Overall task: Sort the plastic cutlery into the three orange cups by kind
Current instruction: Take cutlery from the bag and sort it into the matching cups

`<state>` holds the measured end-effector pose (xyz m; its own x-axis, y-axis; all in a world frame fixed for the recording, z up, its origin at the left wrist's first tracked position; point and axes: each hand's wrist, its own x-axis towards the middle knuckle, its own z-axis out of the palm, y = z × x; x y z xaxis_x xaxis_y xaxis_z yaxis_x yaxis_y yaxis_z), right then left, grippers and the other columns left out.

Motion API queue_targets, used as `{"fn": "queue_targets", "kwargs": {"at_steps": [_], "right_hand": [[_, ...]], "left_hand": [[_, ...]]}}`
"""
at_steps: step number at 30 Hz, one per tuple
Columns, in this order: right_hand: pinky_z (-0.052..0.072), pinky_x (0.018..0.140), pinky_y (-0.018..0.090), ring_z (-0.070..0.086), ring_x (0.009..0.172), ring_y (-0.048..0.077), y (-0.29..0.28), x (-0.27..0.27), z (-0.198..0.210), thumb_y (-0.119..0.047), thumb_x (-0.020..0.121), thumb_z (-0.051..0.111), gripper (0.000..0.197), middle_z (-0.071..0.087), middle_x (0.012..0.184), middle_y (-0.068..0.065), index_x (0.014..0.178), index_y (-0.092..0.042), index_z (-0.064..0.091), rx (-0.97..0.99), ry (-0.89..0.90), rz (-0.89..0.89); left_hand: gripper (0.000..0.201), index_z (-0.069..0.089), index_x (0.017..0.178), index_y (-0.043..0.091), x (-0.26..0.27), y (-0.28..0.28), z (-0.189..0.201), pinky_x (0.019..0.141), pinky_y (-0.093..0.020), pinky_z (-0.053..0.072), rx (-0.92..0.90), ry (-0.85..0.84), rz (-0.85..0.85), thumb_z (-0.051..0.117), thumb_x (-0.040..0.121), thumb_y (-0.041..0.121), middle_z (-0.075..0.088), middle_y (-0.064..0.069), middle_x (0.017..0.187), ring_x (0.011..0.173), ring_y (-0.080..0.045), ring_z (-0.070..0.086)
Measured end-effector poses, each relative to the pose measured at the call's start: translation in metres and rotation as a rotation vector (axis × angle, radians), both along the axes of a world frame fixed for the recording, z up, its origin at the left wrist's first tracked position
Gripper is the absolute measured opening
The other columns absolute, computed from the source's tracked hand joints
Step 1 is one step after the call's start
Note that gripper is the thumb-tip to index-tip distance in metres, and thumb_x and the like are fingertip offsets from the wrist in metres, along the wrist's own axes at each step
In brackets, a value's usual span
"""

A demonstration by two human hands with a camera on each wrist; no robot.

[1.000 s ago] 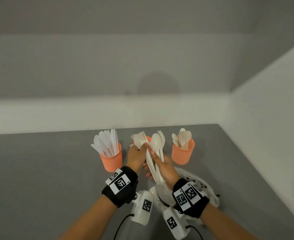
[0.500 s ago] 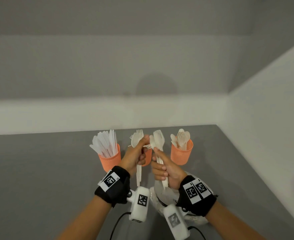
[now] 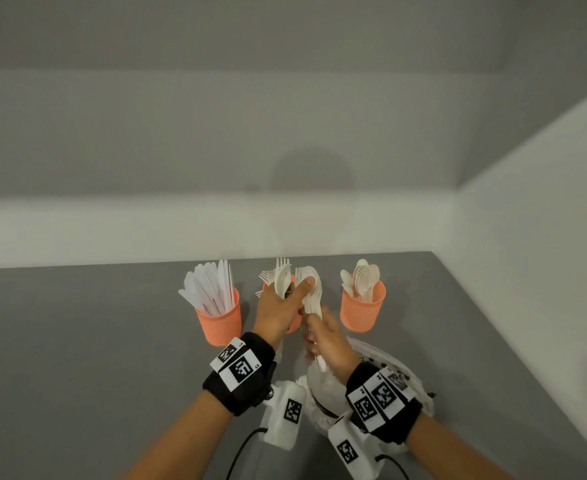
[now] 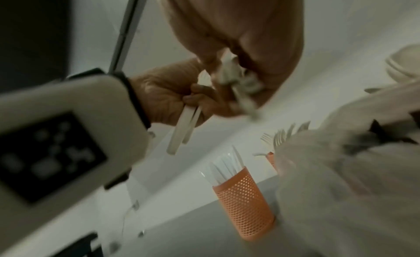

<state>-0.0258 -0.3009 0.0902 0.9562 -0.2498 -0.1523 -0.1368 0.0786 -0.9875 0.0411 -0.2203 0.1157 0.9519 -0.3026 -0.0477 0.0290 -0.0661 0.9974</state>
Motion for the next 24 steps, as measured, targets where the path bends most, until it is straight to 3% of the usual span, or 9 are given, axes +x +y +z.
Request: {"fn": "queue_targets", "kwargs": {"at_steps": [3, 5, 8, 14, 18, 21, 24], "right_hand": [[0.019, 0.031, 0.015, 0.022, 0.031, 0.003, -0.012, -0.001, 0.007, -0.032, 0.097, 0.039, 0.021, 0.029, 0.044, -0.010, 0.090, -0.019, 0.054, 0.368, 0.082, 0.059], [0.019, 0.028, 0.014, 0.022, 0.029, 0.003, -0.019, 0.000, 0.008, -0.041, 0.094, 0.042, 0.027, 0.029, 0.042, -0.009, 0.086, -0.018, 0.053, 0.501, 0.093, 0.103], [0.023, 0.026, 0.014, 0.025, 0.027, 0.003, -0.023, 0.003, 0.008, -0.045, 0.095, 0.037, 0.032, 0.034, 0.044, -0.006, 0.094, -0.017, 0.053, 0.582, 0.083, 0.135], [0.025, 0.031, 0.015, 0.029, 0.029, 0.003, -0.018, 0.003, 0.008, -0.048, 0.097, 0.033, 0.041, 0.048, 0.047, -0.004, 0.098, -0.013, 0.055, 0.375, 0.088, 0.168], [0.036, 0.038, 0.019, 0.040, 0.035, 0.008, -0.017, 0.003, 0.008, -0.046, 0.098, 0.032, 0.041, 0.056, 0.056, 0.000, 0.105, -0.012, 0.055, 0.256, 0.063, 0.152], [0.039, 0.040, 0.021, 0.045, 0.039, 0.011, -0.018, 0.004, 0.005, -0.044, 0.097, 0.034, 0.043, 0.059, 0.060, 0.002, 0.096, -0.008, 0.057, 0.164, 0.024, 0.101], [0.038, 0.038, 0.021, 0.044, 0.038, 0.011, -0.014, 0.006, 0.004, -0.043, 0.098, 0.034, 0.044, 0.059, 0.061, 0.003, 0.088, -0.007, 0.058, 0.137, -0.005, 0.066]], "left_hand": [[0.034, 0.058, 0.082, 0.010, 0.004, 0.006, 0.000, 0.037, -0.013, 0.029, 0.008, 0.133, -0.048, 0.044, 0.095, 0.038, 0.056, 0.006, 0.049, 0.033, -0.003, 0.036], [0.035, 0.055, 0.084, 0.013, 0.009, 0.010, -0.004, 0.035, -0.013, 0.025, -0.006, 0.226, -0.064, 0.035, 0.098, 0.038, 0.049, 0.005, 0.052, 0.033, -0.002, 0.031], [0.036, 0.056, 0.086, 0.013, 0.008, 0.012, -0.006, 0.035, -0.014, 0.024, -0.035, 0.300, -0.090, 0.034, 0.098, 0.039, 0.039, 0.003, 0.056, 0.035, -0.003, 0.030], [0.038, 0.049, 0.063, 0.017, 0.001, 0.007, -0.003, 0.035, -0.015, 0.017, -0.104, 0.243, -0.155, 0.053, 0.089, 0.045, 0.040, 0.008, 0.046, 0.035, -0.004, 0.025], [0.035, 0.049, 0.064, 0.012, -0.001, 0.003, -0.004, 0.033, -0.013, 0.024, -0.092, 0.159, -0.081, 0.054, 0.091, 0.033, 0.043, 0.009, 0.035, 0.029, -0.003, 0.030], [0.035, 0.052, 0.064, 0.008, -0.002, -0.001, -0.007, 0.034, -0.011, 0.029, -0.059, 0.050, -0.056, 0.052, 0.093, 0.029, 0.044, 0.007, 0.031, 0.028, -0.002, 0.038], [0.034, 0.053, 0.065, 0.008, -0.002, -0.004, -0.010, 0.036, -0.013, 0.033, -0.066, 0.046, -0.013, 0.053, 0.092, 0.028, 0.046, 0.006, 0.032, 0.029, -0.004, 0.041]]}}
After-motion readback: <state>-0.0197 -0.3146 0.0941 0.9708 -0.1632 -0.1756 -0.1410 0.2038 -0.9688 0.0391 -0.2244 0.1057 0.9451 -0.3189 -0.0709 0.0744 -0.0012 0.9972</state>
